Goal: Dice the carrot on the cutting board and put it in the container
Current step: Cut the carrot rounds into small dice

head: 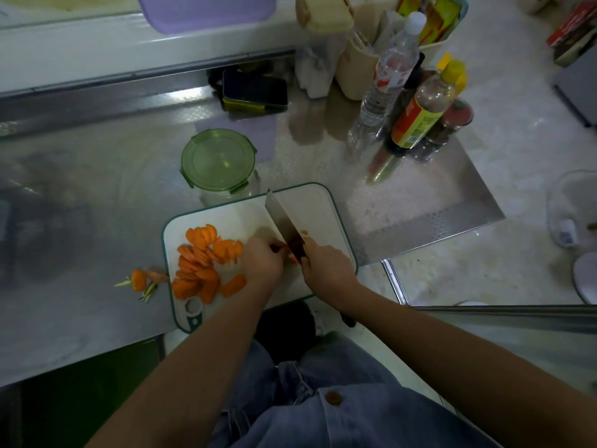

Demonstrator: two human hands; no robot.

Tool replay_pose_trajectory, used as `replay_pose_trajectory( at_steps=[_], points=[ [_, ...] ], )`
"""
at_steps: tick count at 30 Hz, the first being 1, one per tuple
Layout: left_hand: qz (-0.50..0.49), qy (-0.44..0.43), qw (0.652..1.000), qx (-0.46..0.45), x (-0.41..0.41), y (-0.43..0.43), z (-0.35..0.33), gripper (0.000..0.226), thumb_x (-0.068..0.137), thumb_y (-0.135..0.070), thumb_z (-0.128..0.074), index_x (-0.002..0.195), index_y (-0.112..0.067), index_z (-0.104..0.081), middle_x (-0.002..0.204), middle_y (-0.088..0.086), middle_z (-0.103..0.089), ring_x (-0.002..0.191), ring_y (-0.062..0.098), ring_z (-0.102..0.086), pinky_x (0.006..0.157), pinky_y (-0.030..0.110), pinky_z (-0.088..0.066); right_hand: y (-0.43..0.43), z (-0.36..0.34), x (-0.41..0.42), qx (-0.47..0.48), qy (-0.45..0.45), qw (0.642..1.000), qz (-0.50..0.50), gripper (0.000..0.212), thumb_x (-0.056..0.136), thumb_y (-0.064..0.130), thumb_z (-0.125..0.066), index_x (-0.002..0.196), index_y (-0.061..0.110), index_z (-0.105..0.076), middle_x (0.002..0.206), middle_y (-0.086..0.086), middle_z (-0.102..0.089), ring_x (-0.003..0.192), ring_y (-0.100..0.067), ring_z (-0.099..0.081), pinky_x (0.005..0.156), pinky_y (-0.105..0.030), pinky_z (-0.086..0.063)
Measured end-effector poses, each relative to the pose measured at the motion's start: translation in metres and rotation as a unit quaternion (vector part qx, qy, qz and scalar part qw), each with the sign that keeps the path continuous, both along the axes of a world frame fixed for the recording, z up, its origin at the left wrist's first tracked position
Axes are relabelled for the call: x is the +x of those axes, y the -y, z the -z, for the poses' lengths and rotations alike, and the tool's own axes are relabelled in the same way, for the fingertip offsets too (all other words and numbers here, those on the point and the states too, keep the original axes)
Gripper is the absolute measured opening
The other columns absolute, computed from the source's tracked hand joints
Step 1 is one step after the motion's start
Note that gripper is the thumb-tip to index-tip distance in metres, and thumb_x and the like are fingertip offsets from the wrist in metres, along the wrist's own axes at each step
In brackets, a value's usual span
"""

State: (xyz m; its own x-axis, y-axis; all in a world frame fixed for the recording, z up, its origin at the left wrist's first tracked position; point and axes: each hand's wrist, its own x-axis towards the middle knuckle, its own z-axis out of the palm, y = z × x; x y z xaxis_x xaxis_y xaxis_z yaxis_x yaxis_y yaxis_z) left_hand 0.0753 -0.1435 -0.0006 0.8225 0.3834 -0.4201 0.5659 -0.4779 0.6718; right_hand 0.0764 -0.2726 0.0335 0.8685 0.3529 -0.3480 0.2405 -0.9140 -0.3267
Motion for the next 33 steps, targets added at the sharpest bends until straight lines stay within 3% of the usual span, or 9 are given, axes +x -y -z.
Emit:
replay_pose_trajectory(
  at_steps=[10,16,21,25,33],
  points=[
    [0.023,-0.004,1.0,0.012,-0.002,-0.003,0.005,0.009,0.083,-0.018,-0.07,0.089,-0.014,-0.076,0.092,0.005,-0.073,0.075,0.014,-0.056,0.068,0.025,-0.041,-0.012,0.021,-0.003,-0.005,-0.033,0.999,0.04,0.061,0.098,0.021,-0.042,0.151,0.012,-0.013,0.112,-0.015,-0.063,0.098,-0.032,-0.061,0.079,-0.036,-0.046],
    [0.032,-0.004,0.999,0.029,-0.003,-0.006,0.004,0.014,0.082,-0.025,-0.072,0.091,-0.016,-0.076,0.092,0.003,-0.072,0.077,0.014,-0.058,0.065,0.022,-0.036,-0.009,0.027,-0.001,0.057,-0.012,0.995,0.076,0.051,0.099,0.028,-0.04,0.146,0.013,-0.027,0.105,-0.015,-0.065,0.093,-0.036,-0.062,0.076,-0.04,-0.047],
    [0.033,0.003,0.999,0.018,-0.005,-0.007,0.004,0.012,0.082,-0.024,-0.072,0.091,-0.017,-0.077,0.095,0.001,-0.073,0.083,0.014,-0.061,0.069,0.02,-0.038,-0.004,0.015,0.008,0.068,0.01,0.996,0.058,0.034,0.099,0.028,-0.04,0.127,0.008,-0.043,0.095,-0.016,-0.065,0.085,-0.035,-0.062,0.07,-0.042,-0.05],
    [0.026,0.007,1.0,0.014,-0.007,-0.005,0.0,0.013,0.084,-0.02,-0.07,0.094,-0.014,-0.076,0.096,0.004,-0.073,0.081,0.012,-0.059,0.069,0.02,-0.037,-0.001,0.013,0.006,0.044,-0.011,0.999,0.027,0.052,0.099,0.029,-0.041,0.146,0.011,-0.028,0.11,-0.016,-0.063,0.096,-0.035,-0.061,0.079,-0.041,-0.048],
    [0.005,0.001,1.0,0.003,-0.007,-0.004,-0.003,0.014,0.083,-0.012,-0.068,0.094,-0.012,-0.076,0.097,0.007,-0.073,0.089,0.02,-0.064,0.07,0.02,-0.038,-0.001,0.014,-0.002,0.037,-0.006,0.999,0.012,0.058,0.099,0.028,-0.04,0.15,0.014,-0.018,0.106,-0.015,-0.064,0.093,-0.033,-0.062,0.077,-0.039,-0.047]
  ],
)
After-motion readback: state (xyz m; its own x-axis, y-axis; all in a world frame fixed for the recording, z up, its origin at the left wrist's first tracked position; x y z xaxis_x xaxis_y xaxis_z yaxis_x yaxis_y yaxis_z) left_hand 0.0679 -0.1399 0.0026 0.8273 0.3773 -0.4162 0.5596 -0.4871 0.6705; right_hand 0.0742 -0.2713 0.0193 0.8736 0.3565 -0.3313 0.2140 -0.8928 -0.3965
